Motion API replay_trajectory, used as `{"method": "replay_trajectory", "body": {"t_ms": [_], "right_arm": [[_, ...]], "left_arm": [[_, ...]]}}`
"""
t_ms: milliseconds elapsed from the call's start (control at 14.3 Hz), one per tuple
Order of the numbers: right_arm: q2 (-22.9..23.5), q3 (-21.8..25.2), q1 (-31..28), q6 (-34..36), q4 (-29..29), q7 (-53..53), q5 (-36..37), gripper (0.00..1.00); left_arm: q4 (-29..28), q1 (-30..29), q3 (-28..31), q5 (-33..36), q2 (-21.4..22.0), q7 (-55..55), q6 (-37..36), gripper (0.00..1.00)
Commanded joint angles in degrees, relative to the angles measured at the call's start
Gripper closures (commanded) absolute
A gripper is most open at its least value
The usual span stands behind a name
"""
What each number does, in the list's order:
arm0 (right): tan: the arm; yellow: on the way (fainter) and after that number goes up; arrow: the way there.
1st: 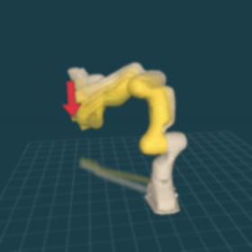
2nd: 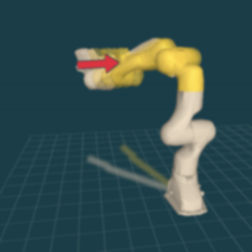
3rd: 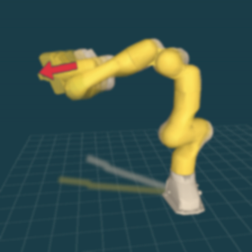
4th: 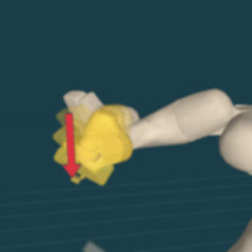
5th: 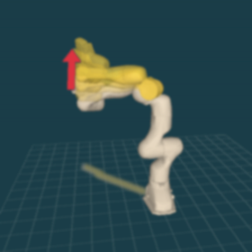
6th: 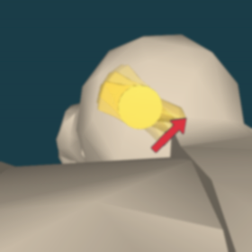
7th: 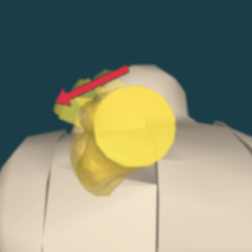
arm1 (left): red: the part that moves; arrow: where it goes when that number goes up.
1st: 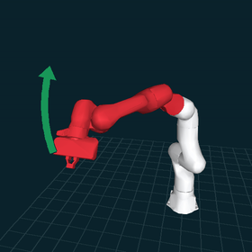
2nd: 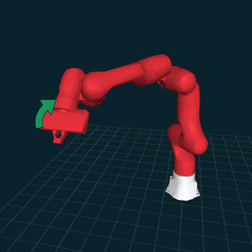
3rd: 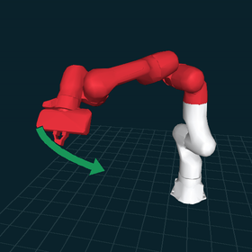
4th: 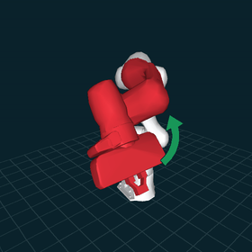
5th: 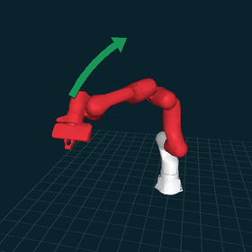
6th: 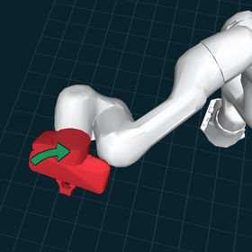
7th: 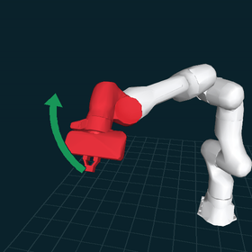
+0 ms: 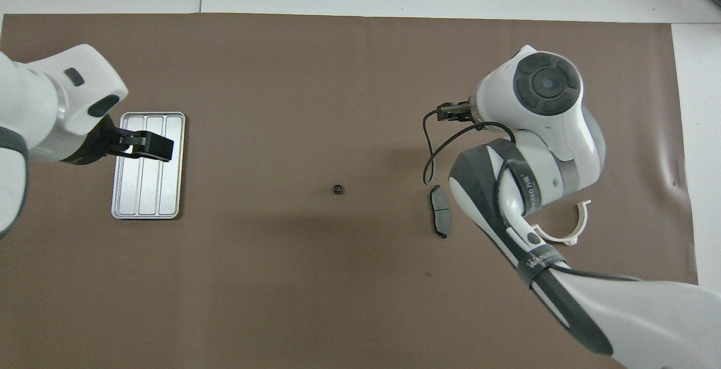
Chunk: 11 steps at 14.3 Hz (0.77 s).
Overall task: Pick bearing gear from pile to tray
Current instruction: 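Reach the left gripper to the bearing while the right gripper reaches another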
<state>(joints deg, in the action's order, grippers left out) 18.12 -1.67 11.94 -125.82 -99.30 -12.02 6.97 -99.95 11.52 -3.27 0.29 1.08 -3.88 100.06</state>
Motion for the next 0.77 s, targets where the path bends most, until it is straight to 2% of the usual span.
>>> {"method": "replay_trajectory", "body": {"t_ms": [0, 140, 279, 489, 628, 698], "right_arm": [[0.7, -1.1, -6.6, -0.6, -2.4, 18.8, -6.8, 0.00], [0.7, -1.1, -9.0, -2.2, -5.2, 26.4, -7.1, 0.00], [0.1, -1.1, -9.4, -2.8, -8.8, 27.0, -7.2, 0.00], [-2.6, -1.1, -9.1, -7.8, -17.4, 30.0, -7.2, 0.00], [-2.9, -1.1, -9.0, -12.9, -21.1, 30.6, -7.2, 0.00], [-3.0, -1.1, -9.0, -13.2, -21.7, 31.6, -7.2, 0.00]], "left_arm": [[-3.0, 5.3, 0.7, -0.5, -2.1, -3.0, 6.4, 0.00], [-3.4, 9.0, 0.8, -0.2, -4.9, -7.4, 9.9, 0.00], [-3.4, 10.9, 0.8, 0.0, -7.7, -9.1, 13.9, 0.00], [-4.3, 13.3, 0.7, 0.0, -9.6, -11.0, 18.5, 0.00], [-3.7, 16.0, 0.8, 0.0, -14.0, -13.7, 20.5, 0.00], [-4.5, 16.9, 0.8, 0.1, -15.4, -15.1, 23.7, 0.00]]}}
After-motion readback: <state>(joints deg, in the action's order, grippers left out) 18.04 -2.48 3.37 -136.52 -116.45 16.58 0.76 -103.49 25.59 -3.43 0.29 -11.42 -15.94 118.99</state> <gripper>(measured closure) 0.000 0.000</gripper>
